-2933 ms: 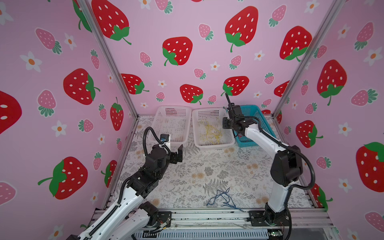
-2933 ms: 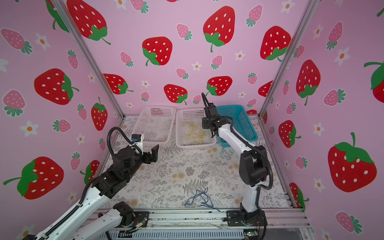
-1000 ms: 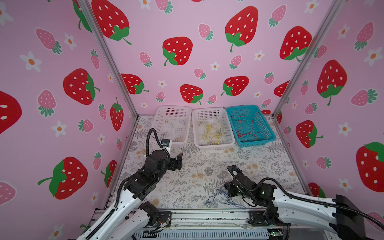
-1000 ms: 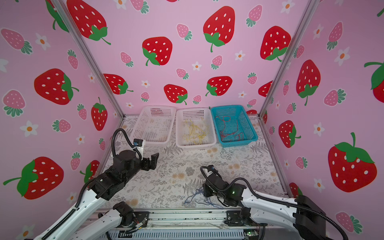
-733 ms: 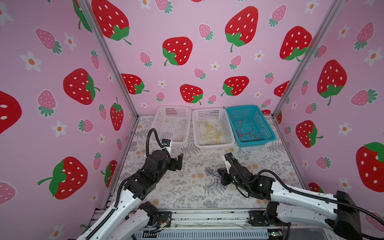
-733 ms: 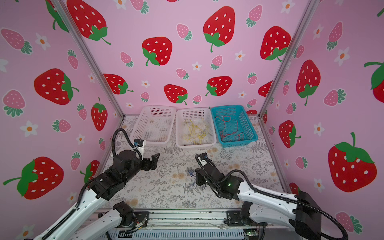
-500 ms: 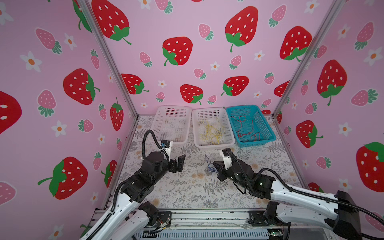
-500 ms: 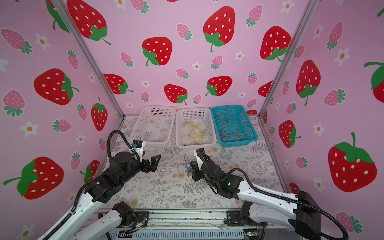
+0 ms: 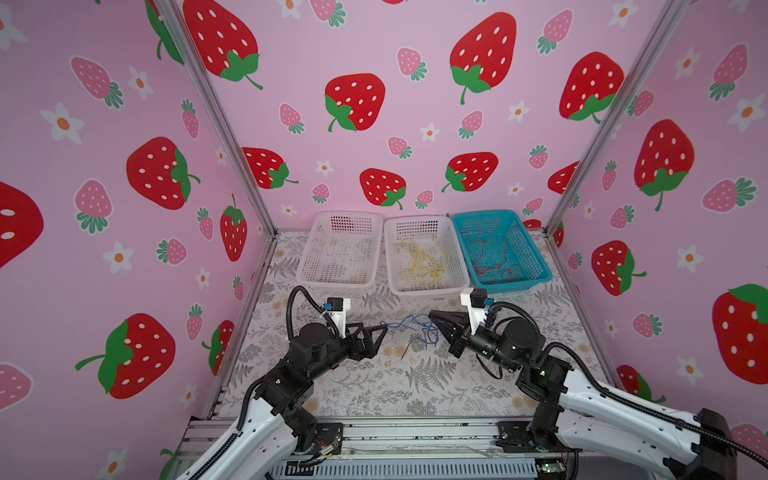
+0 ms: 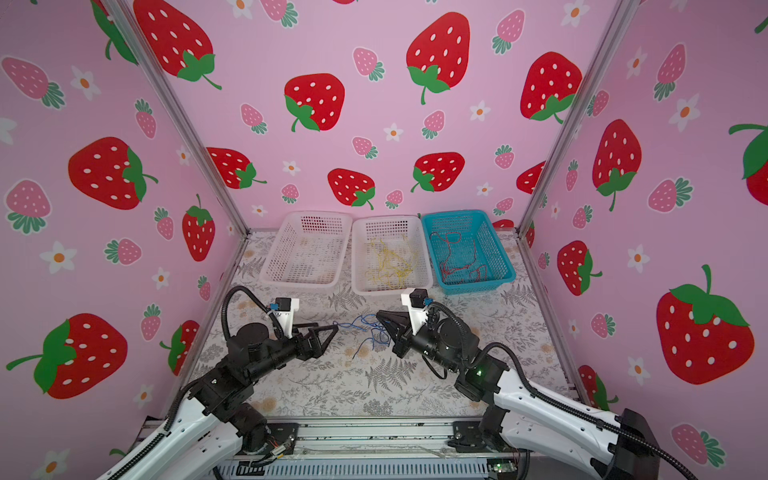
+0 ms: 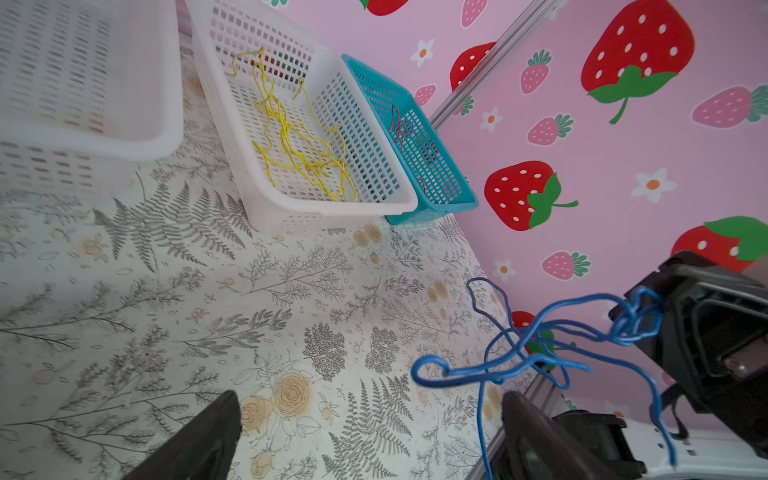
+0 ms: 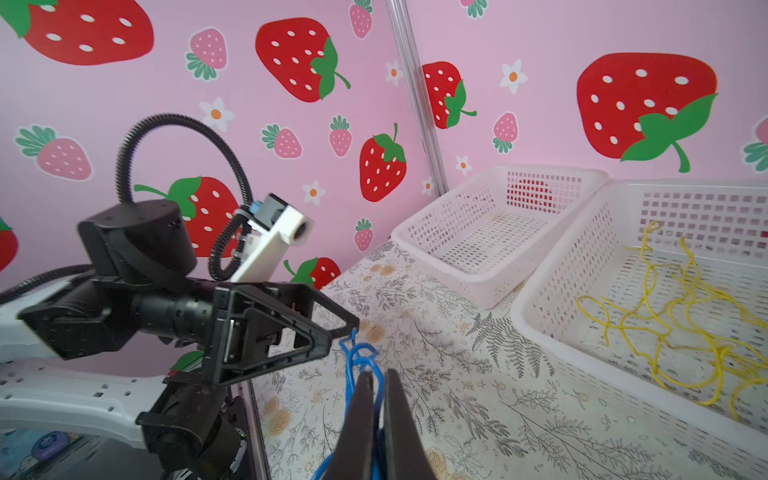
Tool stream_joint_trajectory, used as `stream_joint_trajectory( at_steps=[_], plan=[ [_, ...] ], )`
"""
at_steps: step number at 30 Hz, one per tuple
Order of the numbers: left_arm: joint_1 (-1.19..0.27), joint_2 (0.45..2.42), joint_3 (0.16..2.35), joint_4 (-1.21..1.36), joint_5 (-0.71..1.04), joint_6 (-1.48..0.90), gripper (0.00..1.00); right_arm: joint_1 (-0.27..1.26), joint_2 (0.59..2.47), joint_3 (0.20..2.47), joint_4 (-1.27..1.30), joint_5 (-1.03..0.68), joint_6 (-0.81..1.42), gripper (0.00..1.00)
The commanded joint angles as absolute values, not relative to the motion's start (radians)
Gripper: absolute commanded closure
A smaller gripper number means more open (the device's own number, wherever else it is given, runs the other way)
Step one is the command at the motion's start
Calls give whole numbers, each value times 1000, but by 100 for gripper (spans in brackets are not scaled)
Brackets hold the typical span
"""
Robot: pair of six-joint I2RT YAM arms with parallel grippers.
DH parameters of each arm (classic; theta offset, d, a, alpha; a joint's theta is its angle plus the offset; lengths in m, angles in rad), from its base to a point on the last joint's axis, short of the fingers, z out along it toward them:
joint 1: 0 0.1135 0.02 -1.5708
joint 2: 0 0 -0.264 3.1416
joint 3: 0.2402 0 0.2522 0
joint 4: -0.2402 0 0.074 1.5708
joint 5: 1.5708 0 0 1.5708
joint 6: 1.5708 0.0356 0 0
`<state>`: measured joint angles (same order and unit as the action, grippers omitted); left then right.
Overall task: Untangle the cables
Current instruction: 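Lift the blue wires with the right gripper toward the left gripper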
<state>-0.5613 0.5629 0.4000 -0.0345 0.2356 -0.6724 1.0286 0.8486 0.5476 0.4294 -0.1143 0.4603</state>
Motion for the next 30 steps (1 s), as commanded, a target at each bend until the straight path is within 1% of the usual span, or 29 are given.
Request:
stream_joint_trajectory(
  at_steps=[1, 6, 10, 16, 18, 20, 22, 28, 30],
  plan=[
    [-566, 543, 348, 242, 300, -788, 1, 996, 824, 534, 512, -260, 493, 100],
    [-569, 554, 300, 387, 326, -833, 1, 961, 825, 529, 515, -336, 517, 100],
    [-570, 535, 251, 525, 330, -883, 1, 955, 837, 527, 523, -357, 527, 100],
    [-584, 520, 222, 595, 363, -905, 0, 952, 851, 528, 531, -366, 535, 100],
    [-591, 524, 214, 622, 374, -916, 1, 952, 851, 529, 537, -367, 537, 100],
    [-596, 527, 214, 632, 385, -915, 5, 951, 854, 530, 540, -367, 538, 100],
    [-598, 529, 213, 638, 391, -916, 11, 950, 861, 532, 540, -371, 538, 100],
    [-603, 533, 215, 646, 406, -922, 34, 948, 868, 529, 545, -367, 546, 100],
    [-604, 536, 216, 646, 422, -927, 37, 947, 867, 529, 542, -361, 548, 100]
  ],
)
